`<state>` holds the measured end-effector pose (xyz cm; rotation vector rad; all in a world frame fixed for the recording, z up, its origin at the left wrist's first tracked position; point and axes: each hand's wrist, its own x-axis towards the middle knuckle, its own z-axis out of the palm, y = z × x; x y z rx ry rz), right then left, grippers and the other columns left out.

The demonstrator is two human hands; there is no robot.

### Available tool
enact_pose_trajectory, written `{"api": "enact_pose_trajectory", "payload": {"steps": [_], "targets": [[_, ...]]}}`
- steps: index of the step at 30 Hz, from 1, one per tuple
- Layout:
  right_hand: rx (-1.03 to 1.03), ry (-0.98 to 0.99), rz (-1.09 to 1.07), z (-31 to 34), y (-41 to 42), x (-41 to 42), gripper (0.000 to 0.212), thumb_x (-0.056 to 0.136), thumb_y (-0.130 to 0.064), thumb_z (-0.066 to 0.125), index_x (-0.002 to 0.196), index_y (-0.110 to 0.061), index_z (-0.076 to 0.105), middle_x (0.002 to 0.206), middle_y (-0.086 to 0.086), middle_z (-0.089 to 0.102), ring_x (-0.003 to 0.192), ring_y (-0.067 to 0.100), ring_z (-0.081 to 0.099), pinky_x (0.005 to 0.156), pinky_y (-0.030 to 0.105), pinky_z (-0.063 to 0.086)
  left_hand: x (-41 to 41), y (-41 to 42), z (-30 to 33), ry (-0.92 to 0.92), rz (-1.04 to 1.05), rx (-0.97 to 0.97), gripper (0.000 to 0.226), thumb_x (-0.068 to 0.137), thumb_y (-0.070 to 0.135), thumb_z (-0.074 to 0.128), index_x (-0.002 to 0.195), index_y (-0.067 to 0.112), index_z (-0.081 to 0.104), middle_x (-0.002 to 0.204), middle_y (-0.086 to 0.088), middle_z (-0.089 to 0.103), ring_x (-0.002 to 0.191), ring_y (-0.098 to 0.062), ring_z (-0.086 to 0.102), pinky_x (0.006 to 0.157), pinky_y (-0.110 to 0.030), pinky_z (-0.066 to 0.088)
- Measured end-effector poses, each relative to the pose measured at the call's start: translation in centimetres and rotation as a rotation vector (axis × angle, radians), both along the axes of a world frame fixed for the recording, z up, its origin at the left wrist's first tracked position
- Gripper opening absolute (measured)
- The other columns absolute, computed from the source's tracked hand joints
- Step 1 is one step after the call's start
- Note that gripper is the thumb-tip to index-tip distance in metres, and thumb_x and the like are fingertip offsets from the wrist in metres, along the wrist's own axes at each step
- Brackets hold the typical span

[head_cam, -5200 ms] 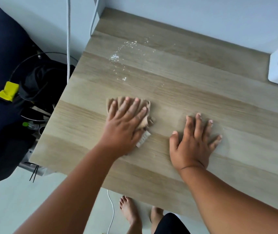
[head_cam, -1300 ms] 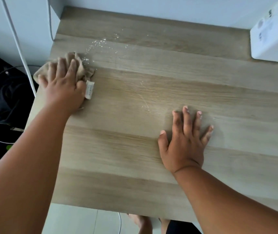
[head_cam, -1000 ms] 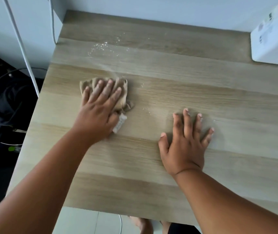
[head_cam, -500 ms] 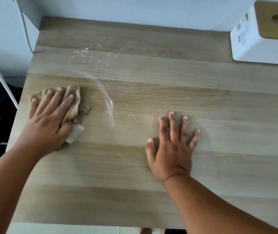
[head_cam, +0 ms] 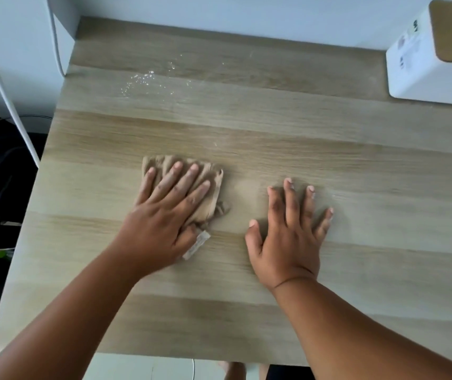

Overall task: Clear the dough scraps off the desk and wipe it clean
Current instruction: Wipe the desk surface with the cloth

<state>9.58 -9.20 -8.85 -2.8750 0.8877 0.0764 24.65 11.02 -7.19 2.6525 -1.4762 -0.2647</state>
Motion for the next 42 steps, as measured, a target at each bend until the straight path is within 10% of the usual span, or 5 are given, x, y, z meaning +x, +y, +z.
{"api": "enact_pose_trajectory", "payload": {"steps": [11, 21, 27, 42], "targets": [[0.004, -0.023, 0.001, 0.0, -0.1, 0.0, 0.072, 0.094, -0.055, 0.038, 0.158, -0.023, 0.033, 0.172, 0.005, 0.017, 0.159, 0.039, 0.003, 0.119, 0.074, 0.005, 6.1, 0.7, 1.0, 0.109, 0.338, 0.065, 0.083, 0.086, 0.052, 0.031, 0.163, 0.023, 0.024, 0.173, -0.001, 0.008, 0.160, -0.026, 0.001, 0.127, -0.058, 0.003], [0.004, -0.004, 0.003, 0.1, -0.2, 0.0, 0.073, 0.092, -0.054, 0.041, 0.157, -0.023, 0.035, 0.172, 0.005, 0.017, 0.159, 0.040, 0.003, 0.119, 0.075, 0.005, -5.4, 1.1, 0.3, 0.038, 0.018, -0.005, 0.072, 0.096, 0.048, 0.044, 0.161, 0.019, 0.031, 0.172, -0.005, 0.019, 0.159, -0.031, 0.013, 0.122, -0.065, 0.022], [0.010, -0.022, 0.005, 0.1, -0.2, 0.0, 0.074, 0.091, -0.054, 0.044, 0.157, -0.022, 0.036, 0.172, 0.005, 0.017, 0.158, 0.041, 0.003, 0.118, 0.075, 0.007, -2.9, 6.9, 0.9, 0.064, 0.171, 0.024, 0.072, 0.101, 0.062, 0.022, 0.162, 0.024, 0.028, 0.172, 0.001, 0.017, 0.160, -0.027, 0.013, 0.123, -0.064, 0.018], [-0.012, -0.014, 0.012, -0.3, -0.1, -0.1, 0.074, 0.094, -0.055, 0.037, 0.159, -0.021, 0.032, 0.172, 0.006, 0.017, 0.158, 0.041, 0.004, 0.119, 0.075, 0.006, 2.7, -6.6, 0.1, 0.095, 0.365, 0.008, 0.087, 0.083, 0.059, 0.023, 0.163, 0.025, 0.024, 0.173, -0.004, 0.007, 0.160, -0.029, -0.001, 0.126, -0.061, 0.000]]}}
